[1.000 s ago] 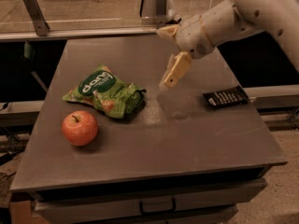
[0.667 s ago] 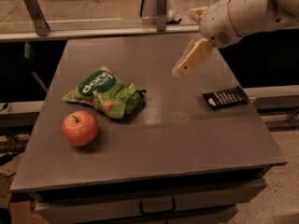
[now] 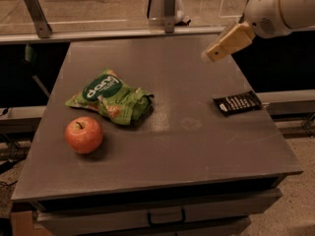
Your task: Move green rice chip bag near apple
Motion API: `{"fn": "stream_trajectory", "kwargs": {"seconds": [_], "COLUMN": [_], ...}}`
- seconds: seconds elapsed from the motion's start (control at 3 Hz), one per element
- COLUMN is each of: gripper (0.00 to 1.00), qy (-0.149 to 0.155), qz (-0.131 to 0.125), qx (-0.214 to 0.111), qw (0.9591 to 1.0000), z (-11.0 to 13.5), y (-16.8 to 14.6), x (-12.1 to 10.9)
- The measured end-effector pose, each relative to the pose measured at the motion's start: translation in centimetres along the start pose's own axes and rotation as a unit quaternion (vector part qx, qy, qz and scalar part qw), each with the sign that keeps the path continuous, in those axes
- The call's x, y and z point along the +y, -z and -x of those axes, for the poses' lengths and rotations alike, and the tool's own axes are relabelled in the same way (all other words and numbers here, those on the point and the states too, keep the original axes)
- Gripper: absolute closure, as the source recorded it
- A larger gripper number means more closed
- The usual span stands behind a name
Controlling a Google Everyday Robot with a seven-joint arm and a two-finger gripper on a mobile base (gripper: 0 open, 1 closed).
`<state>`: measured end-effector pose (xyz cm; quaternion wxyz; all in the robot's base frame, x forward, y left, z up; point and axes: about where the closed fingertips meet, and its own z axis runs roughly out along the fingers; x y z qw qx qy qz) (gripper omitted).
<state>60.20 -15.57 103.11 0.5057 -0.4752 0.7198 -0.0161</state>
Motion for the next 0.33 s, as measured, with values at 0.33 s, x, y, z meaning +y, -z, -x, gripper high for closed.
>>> {"fn": "stream_trajectory", "kwargs": {"seconds": [0.33], "gripper": [0.0], "qy": [0.003], "qz": [0.001], "qx": [-0.002], "qw": [1.0], "z": [0.08], "y": [-0.1], "x": [0.02]}}
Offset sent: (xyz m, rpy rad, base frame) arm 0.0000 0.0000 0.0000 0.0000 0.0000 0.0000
